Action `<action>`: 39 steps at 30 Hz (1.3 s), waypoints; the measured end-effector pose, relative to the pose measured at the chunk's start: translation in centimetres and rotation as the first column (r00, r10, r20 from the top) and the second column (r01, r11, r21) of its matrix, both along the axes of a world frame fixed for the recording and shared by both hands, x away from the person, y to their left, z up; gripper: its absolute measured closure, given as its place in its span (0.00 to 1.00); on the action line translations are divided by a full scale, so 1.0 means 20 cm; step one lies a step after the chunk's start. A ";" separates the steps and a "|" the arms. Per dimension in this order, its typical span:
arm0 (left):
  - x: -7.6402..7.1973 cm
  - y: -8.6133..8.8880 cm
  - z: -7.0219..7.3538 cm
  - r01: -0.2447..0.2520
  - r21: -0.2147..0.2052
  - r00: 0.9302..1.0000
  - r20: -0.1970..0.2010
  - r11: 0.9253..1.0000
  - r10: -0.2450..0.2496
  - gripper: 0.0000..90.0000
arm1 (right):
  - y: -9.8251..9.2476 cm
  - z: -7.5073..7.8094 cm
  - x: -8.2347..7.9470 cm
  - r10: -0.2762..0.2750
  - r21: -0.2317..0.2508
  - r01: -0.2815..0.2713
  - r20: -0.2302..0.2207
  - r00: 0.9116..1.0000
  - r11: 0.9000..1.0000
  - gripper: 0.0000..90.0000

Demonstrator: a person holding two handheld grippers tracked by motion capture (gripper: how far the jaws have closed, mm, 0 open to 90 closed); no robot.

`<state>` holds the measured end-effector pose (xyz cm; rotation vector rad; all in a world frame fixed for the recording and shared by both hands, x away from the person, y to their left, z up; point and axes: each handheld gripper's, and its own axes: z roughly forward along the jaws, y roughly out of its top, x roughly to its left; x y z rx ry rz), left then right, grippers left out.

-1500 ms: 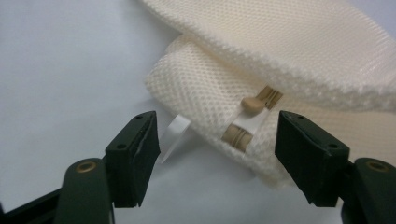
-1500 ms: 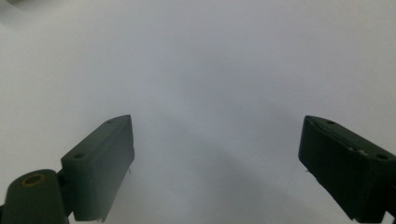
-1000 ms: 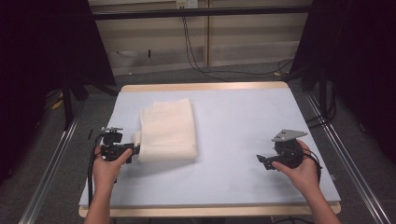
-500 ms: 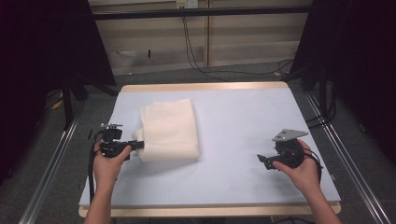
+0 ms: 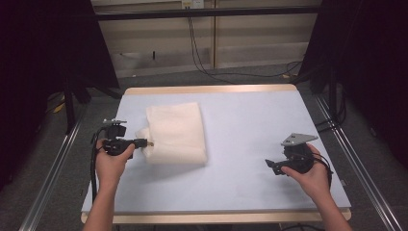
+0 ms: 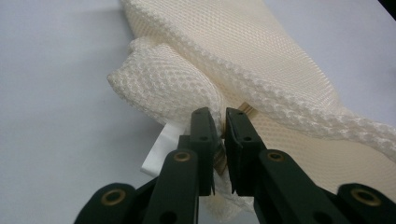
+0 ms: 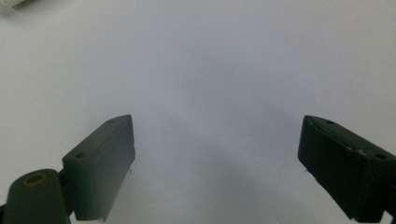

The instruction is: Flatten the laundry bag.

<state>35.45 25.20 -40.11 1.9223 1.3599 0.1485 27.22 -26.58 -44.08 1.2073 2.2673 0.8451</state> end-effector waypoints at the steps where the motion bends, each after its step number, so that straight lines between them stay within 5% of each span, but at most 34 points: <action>1: 0.00 0.00 0.01 -0.001 -0.001 1.000 0.004 1.000 0.001 0.92 | 0.00 0.00 0.00 0.000 0.000 0.000 0.000 1.000 1.000 0.12; 7: 0.03 -0.02 0.04 0.016 0.048 1.000 -0.012 0.999 -0.015 0.92 | 0.00 0.00 0.00 0.004 -0.001 -0.004 -0.007 1.000 1.000 0.12; 29: 0.06 0.03 -0.11 -0.031 0.064 0.994 -0.099 0.997 0.037 0.85 | 0.01 -0.01 0.00 0.014 -0.005 -0.014 -0.016 1.000 1.000 0.12; 32: 0.06 0.03 -0.11 -0.029 0.071 0.993 -0.108 0.997 0.036 0.88 | 0.01 -0.01 0.00 0.018 -0.009 -0.018 -0.013 1.000 1.000 0.12; 33: 0.06 0.03 -0.10 -0.025 0.083 0.993 -0.109 0.996 0.034 0.96 | 0.01 -0.01 0.00 0.018 -0.010 -0.018 -0.012 1.000 1.000 0.12; 39: 0.06 0.02 -0.07 -0.020 0.073 0.994 -0.109 0.997 0.027 0.97 | 0.01 -0.01 0.00 0.017 -0.011 -0.017 -0.013 1.000 1.000 0.12</action>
